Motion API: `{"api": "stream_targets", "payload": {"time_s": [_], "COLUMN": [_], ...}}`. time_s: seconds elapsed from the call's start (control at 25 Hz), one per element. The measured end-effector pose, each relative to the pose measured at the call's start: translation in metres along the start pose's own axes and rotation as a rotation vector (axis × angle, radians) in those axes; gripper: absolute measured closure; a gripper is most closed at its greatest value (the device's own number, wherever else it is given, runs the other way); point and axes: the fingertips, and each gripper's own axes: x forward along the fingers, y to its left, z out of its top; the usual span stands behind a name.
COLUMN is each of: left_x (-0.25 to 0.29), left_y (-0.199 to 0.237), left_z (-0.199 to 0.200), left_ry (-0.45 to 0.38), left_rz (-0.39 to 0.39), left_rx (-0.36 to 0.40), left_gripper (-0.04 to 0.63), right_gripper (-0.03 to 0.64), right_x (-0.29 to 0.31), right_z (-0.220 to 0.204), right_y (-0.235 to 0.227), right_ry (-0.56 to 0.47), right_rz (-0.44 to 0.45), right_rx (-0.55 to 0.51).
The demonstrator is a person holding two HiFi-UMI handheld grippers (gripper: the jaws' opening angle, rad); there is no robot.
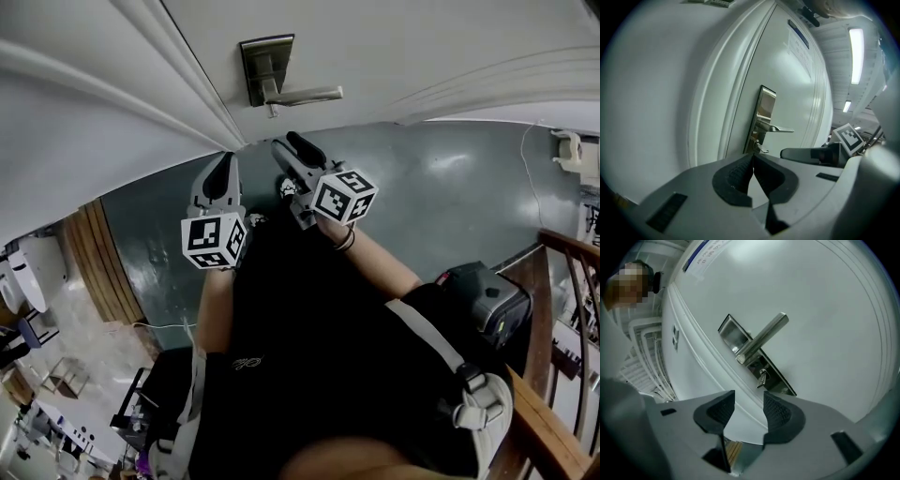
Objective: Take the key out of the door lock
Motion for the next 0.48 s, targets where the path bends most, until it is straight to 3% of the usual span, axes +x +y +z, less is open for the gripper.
{"api": "stream_targets", "payload": {"time_s": [0.2,0.48], "left_x": [0.007,0.016], "left_y": [-0.007,0.000], "left_z": [-0.001,0.004], "left_ry": [0.007,-0.008], "left_rz": [0.013,0.071], "left_rx": [-0.007,-0.048], "left_gripper": [0.572,0.572], "right_gripper": [0.420,0.422], "right_x": [0.012,0.032], "right_z": [0.012,0.024], "right_y": [-0.012,-0.026], "right_ry": [-0.031,-0.070], "right_rz": [0.021,0.039], "right_rx": [0.072,0.286]}}
